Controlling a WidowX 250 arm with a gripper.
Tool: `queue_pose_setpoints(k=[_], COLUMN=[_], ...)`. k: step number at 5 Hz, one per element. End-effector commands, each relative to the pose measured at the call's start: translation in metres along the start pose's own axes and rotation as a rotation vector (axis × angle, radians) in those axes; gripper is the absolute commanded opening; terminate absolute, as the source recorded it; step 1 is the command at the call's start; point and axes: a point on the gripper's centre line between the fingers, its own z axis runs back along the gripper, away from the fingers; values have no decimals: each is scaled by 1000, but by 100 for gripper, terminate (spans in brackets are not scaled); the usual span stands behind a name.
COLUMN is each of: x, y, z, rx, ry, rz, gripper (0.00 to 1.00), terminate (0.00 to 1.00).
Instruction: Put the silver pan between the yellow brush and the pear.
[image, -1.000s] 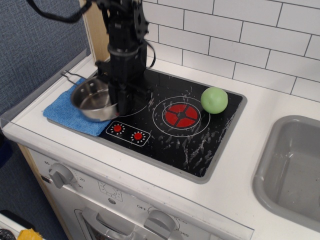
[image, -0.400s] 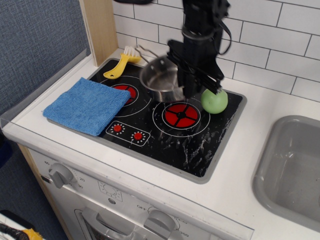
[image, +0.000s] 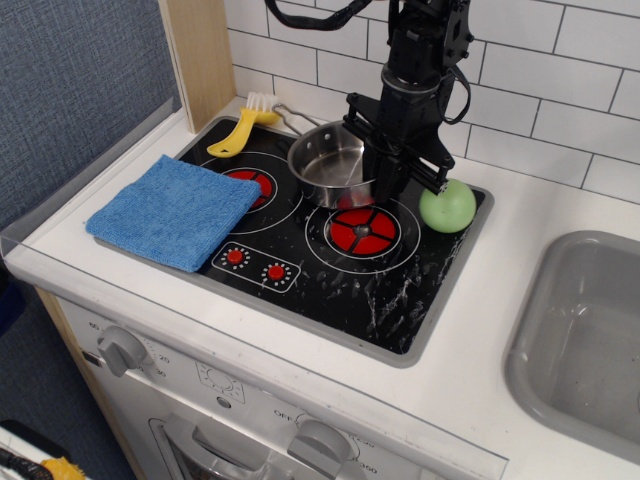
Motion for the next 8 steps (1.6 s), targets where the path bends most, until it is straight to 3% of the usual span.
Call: queue_pose_setpoints(k=[1, 3, 4, 5, 8], x=[-1, -9, -16, -19, -19], y=[7, 29, 36, 39, 39], z=[23, 67, 75, 68, 68], rx=[21, -35, -66, -69, -69], ry=[-47, -165, -181, -141, -141], rz=[5, 46, 51, -13, -13], gripper=[100, 100, 100, 100, 100], terminate=[0, 0, 0, 0, 0])
